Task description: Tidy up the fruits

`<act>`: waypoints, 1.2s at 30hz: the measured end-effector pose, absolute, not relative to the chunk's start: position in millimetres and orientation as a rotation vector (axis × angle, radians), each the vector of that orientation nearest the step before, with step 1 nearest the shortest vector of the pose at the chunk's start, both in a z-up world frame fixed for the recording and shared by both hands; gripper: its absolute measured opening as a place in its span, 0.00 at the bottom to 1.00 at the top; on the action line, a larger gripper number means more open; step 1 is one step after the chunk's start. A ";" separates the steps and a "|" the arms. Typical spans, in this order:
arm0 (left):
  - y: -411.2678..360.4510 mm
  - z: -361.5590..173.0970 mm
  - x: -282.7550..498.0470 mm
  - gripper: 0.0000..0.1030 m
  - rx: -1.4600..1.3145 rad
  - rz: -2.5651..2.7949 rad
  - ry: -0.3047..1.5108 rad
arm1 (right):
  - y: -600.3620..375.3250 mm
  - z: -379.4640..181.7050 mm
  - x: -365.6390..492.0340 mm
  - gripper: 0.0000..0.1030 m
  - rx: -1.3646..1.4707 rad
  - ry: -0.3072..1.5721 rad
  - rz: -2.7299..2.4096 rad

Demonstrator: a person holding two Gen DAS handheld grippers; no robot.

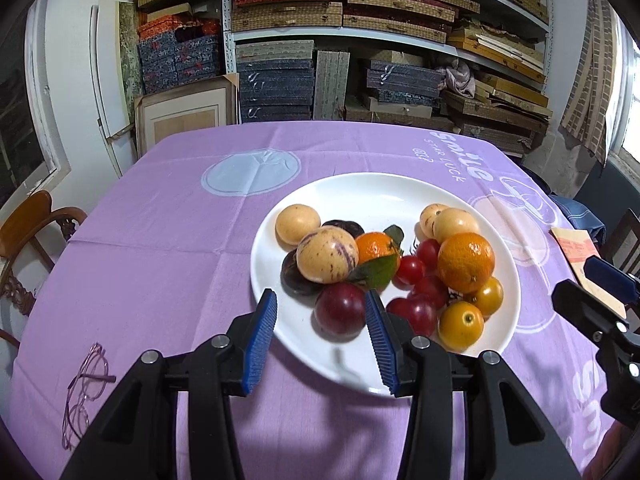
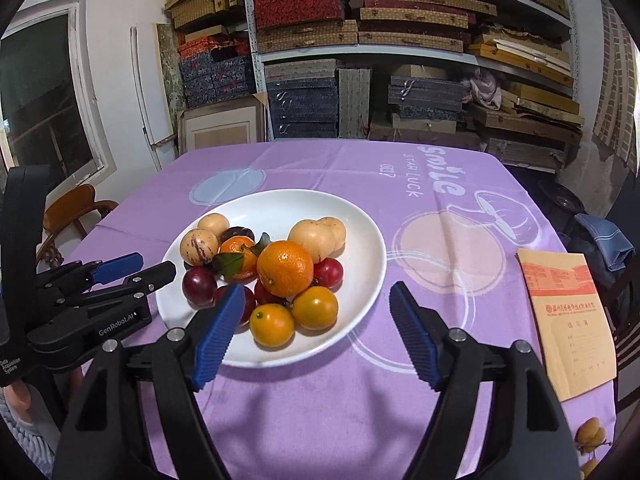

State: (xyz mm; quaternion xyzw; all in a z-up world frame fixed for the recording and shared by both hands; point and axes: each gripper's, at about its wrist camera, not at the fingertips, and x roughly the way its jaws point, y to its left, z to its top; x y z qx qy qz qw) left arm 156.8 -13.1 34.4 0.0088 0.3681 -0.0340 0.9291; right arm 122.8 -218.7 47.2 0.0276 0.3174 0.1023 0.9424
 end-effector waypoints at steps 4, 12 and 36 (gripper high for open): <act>-11.6 35.1 137.6 0.47 0.016 -0.063 0.743 | -224.6 44.9 98.3 0.79 0.078 0.635 0.206; -12.6 39.3 96.8 0.92 0.028 -0.086 0.700 | -225.6 32.6 50.3 0.96 0.090 0.599 0.184; -17.3 34.7 68.0 0.97 0.056 -0.057 0.684 | -237.2 15.4 14.4 0.96 0.133 0.602 0.150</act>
